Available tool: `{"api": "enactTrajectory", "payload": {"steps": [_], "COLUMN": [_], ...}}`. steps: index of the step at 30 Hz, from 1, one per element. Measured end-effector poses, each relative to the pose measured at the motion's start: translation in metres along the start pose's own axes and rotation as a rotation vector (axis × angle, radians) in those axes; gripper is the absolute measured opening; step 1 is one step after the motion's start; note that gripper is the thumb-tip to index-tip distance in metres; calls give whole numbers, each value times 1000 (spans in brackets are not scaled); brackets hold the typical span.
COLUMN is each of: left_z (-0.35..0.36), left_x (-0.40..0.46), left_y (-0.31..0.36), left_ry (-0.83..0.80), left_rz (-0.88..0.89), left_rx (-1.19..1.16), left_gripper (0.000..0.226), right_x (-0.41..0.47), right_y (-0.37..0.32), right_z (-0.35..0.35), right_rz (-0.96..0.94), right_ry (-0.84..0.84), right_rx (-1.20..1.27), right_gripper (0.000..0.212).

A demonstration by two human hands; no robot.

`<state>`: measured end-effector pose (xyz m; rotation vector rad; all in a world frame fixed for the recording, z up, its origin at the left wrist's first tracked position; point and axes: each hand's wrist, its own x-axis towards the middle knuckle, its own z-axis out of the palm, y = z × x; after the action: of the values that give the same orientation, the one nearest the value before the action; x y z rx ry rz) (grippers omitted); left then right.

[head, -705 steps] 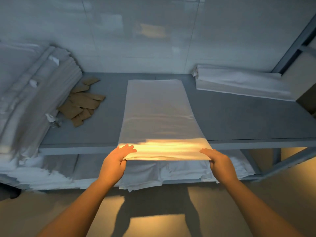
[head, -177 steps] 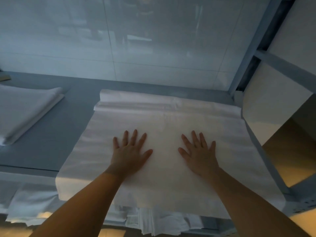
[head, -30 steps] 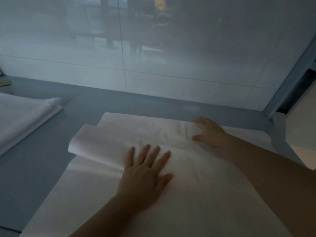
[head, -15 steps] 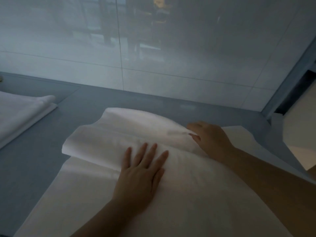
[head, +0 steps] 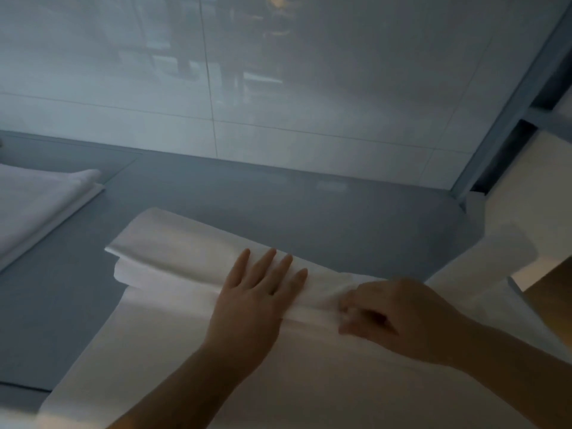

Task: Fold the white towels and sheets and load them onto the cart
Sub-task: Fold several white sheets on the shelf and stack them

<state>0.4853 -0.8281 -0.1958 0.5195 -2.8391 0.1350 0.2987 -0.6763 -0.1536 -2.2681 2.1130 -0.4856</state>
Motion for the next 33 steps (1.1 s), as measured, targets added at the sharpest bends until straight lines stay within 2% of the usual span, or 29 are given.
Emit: {"api": "enactTrajectory", "payload": {"steps": [2, 3, 4, 5, 8, 11, 13, 16, 19, 22, 26, 29, 33], "left_z": [10, 13, 17, 21, 27, 30, 31, 33, 37, 39, 41, 43, 48], "left_x": [-17, -23, -27, -30, -33, -33, -33, -33, -34, -35, -35, -34, -32], "left_y": [9, 12, 14, 15, 15, 16, 16, 15, 14, 15, 15, 14, 13], "left_ry": [19, 22, 24, 40, 93, 126, 123, 111, 141, 192, 173, 122, -15], "left_rz": [9, 10, 11, 11, -8, -21, -25, -29, -58, -114, -105, -90, -140], "left_rx": [-13, -17, -24, -31, -60, -82, -89, -85, -100, -102, -95, -110, -144], "left_gripper": [60, 58, 56, 56, 57, 58, 58, 62, 61, 57, 66, 65, 59], "right_x": [9, 15, 22, 29, 40, 32, 21, 13, 15, 26, 47, 63, 87], "right_y": [6, 12, 19, 24, 28, 17, 6, -6, -4, 12, 31, 44, 57], "right_z": [-1, 0, 0, 1, 8, 19, 30, 47, 46, 32, 14, -4, -21], "right_rz": [172, 246, 313, 373, 428, 405, 351, 229, 241, 280, 280, 309, 325], "right_ry": [66, 70, 1, -132, -487, -656, -669, -478, -281, -238, -250, -172, -160], "right_rx": [118, 74, 13, -22, 104, 63, -70, -294, -219, -48, 72, 133, 62], "right_gripper": [37, 29, 25, 34, 79, 131, 142, 127, 98, 71, 58, 26, 26]}}
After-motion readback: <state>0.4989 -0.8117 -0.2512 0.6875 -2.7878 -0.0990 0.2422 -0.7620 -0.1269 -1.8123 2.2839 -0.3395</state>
